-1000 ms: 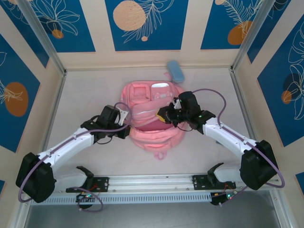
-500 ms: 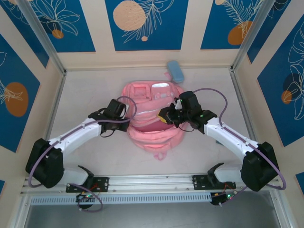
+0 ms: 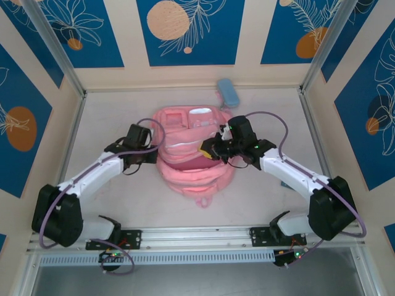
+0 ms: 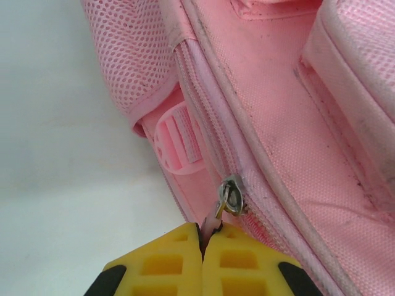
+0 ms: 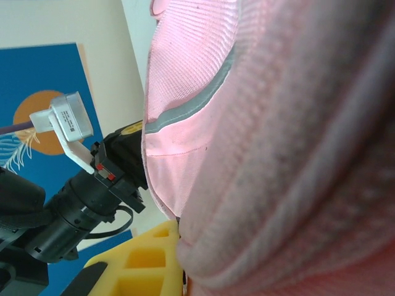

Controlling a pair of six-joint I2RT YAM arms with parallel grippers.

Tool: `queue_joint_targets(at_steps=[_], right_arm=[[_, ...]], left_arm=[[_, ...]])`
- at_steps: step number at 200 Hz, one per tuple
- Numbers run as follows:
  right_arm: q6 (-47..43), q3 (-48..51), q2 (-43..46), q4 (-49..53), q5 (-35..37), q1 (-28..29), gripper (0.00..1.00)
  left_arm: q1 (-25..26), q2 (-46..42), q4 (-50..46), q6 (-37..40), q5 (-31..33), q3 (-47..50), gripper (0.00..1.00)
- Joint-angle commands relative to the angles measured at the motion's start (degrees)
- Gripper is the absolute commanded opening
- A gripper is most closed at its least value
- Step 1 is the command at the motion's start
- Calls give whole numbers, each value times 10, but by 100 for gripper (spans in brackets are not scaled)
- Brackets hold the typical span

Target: Pack the student bag

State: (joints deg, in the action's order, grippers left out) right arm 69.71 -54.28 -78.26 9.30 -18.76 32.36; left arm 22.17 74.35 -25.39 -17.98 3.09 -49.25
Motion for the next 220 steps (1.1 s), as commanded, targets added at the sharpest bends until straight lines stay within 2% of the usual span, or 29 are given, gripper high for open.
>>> queue_joint_targets(at_steps=[1, 35, 44, 50, 71, 81, 97, 123, 141, 161, 180, 220], right_arm=[[-39, -40, -28, 7, -56, 13, 0], [-65, -103, -102, 17, -69, 45, 0], [-72, -116, -119, 22, -73, 51, 3], [-81, -126, -127, 34, -66, 53, 8], [-138, -162, -135, 126, -1, 55, 38], [-165, -175, -131, 174, 40, 52, 51], [-204, -184, -113, 237, 113, 43, 67], [-262, -185, -82, 296, 226, 10, 80], [-297, -187, -84, 297, 277, -30, 85], [-332, -206, -124, 272, 318, -74, 86], [-352, -247, -188, 238, 334, -116, 87], [-351, -375, -335, 185, 323, -178, 87]], left_arm=[[-67, -47, -73, -59, 151, 36, 0], [-89, -90, -109, -78, 169, 51, 0], [-92, -96, -124, -88, 178, 50, 11], [-93, -100, -136, -99, 184, 46, 21], [-94, -118, -177, -123, 197, 28, 53], [-95, -127, -191, -128, 199, 19, 64], [-95, -139, -216, -134, 202, 0, 74], [-95, -166, -228, -130, 190, -18, 85], [-95, -179, -224, -124, 164, -26, 89], [-95, -192, -209, -118, 134, -30, 94], [-95, -197, -193, -111, 111, -30, 97], [-95, -191, -177, -99, 79, -40, 100]])
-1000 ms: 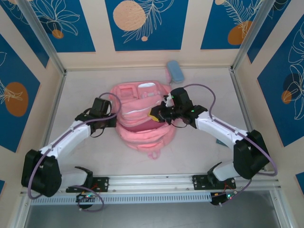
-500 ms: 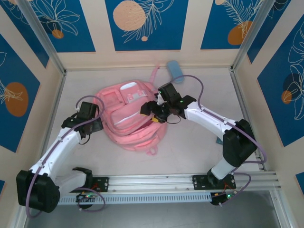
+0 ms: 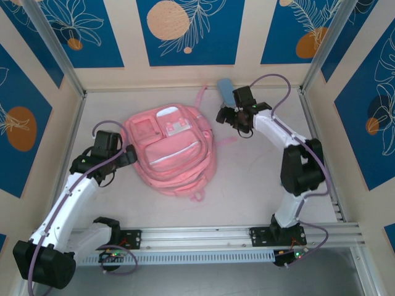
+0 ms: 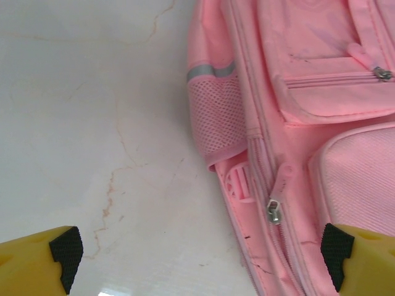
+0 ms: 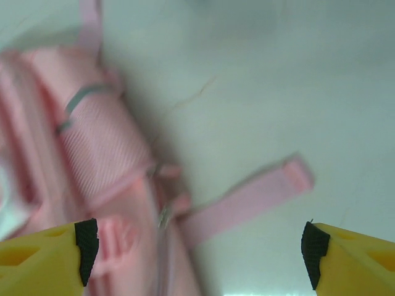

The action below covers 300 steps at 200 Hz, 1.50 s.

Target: Pack the student bag

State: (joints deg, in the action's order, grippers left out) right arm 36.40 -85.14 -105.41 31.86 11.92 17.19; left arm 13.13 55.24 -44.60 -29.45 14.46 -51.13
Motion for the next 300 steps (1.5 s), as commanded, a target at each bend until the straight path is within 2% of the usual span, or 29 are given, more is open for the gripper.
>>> queue_joint_targets(at_steps=[1, 24, 68, 114, 137, 176, 201, 233, 256, 300], right_arm=[[-17, -71, -67, -41, 16, -27, 87], [13, -166, -158, -36, -14, -57, 86], [85, -326, -294, -12, -67, -94, 72], [105, -442, -379, 37, -89, -106, 67], [108, -458, -401, 38, -108, -110, 66], [107, -469, -426, 38, -138, -113, 56], [108, -466, -430, 44, -136, -114, 43], [115, -460, -429, 59, -127, -116, 23], [116, -452, -421, 66, -125, -116, 13], [111, -401, -372, 51, -131, -115, 9]], left_arm=[[-5, 0, 16, 15, -36, -22, 100], [-5, 5, 21, 14, -45, -27, 100], [-5, 16, 26, 9, -58, -33, 100], [-5, 24, 27, 6, -67, -35, 100], [-5, 25, 28, 6, -72, -35, 100], [-5, 30, 29, 5, -77, -34, 100], [-5, 29, 28, 5, -79, -33, 100], [-5, 28, 24, 7, -79, -33, 100], [-5, 26, 22, 9, -80, -33, 100], [-5, 26, 20, 15, -81, -33, 100]])
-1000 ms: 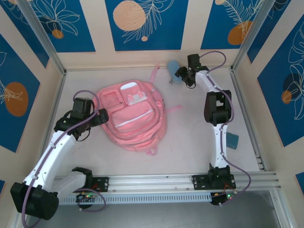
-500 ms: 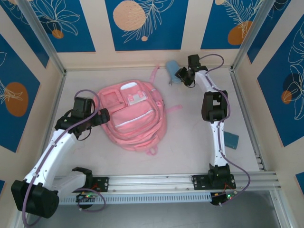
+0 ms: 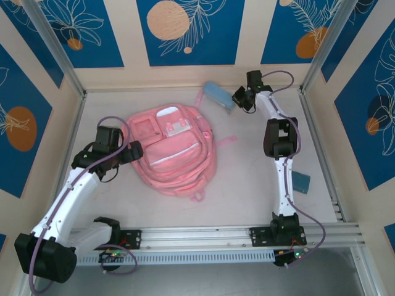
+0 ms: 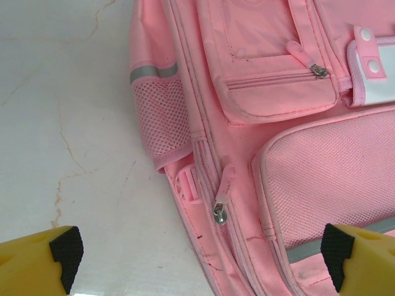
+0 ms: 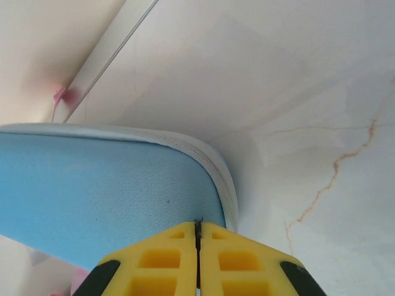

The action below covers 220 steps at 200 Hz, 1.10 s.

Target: Pack the student bag

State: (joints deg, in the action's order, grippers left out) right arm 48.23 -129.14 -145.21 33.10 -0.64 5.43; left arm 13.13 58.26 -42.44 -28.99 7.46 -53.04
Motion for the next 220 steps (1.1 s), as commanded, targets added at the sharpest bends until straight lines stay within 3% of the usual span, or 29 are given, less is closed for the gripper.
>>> queue_joint_targets(at_steps=[1, 58, 87, 112, 161, 220], right_arm=[[-7, 39, 28, 38, -6, 2, 9], [-35, 95, 97, 9, -33, 20, 20], [-61, 113, 117, 5, 10, 36, 38], [-83, 112, 111, 10, 26, 51, 48], [-122, 70, 67, 38, 100, 85, 52], [-121, 19, 10, 47, 108, 86, 52]], left_arm=[[-5, -4, -1, 11, -11, -14, 100], [-5, -3, 1, 13, -17, -12, 100], [-5, -4, -2, 14, -21, -13, 100], [-5, -4, -3, 15, -21, -13, 100], [-5, -4, -2, 14, -24, -12, 100], [-4, -4, -2, 13, -24, -10, 100]])
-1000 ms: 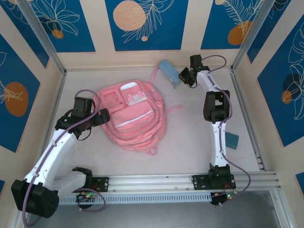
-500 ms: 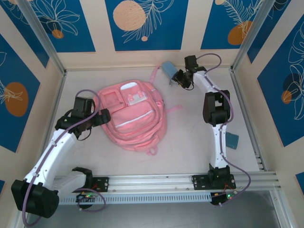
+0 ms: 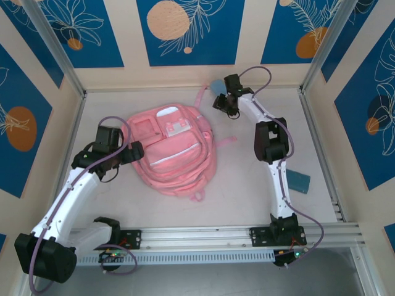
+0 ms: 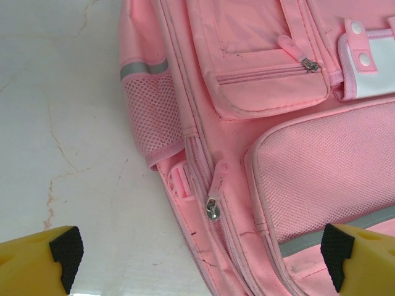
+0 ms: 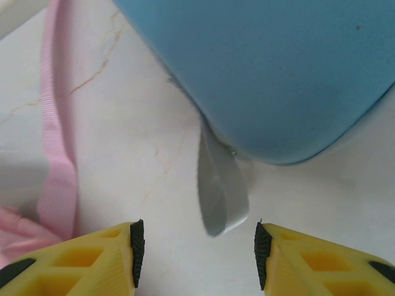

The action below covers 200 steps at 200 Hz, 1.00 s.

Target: Pack the student bag

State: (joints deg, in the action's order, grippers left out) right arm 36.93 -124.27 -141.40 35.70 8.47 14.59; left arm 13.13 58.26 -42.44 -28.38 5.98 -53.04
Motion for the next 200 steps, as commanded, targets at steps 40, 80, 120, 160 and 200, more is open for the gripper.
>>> queue_joint_targets(at_steps=[40, 80, 120, 160, 200], right_arm=[[0, -46, -47, 10, 12, -7, 44], [-4, -54, -49, 5, 13, -8, 32], [-16, -57, -40, 28, 23, -8, 7], [-38, 34, 42, 37, 23, -1, 0], [-16, 270, 210, 18, 24, 10, 0]], left_arm=[[-4, -4, -3, 8, -8, -11, 100], [-5, -6, -5, 9, -6, -11, 100], [-4, -8, -8, 10, -8, -11, 100], [-5, -12, -9, 12, -18, -14, 100], [-5, -11, -4, 19, -46, -16, 100]])
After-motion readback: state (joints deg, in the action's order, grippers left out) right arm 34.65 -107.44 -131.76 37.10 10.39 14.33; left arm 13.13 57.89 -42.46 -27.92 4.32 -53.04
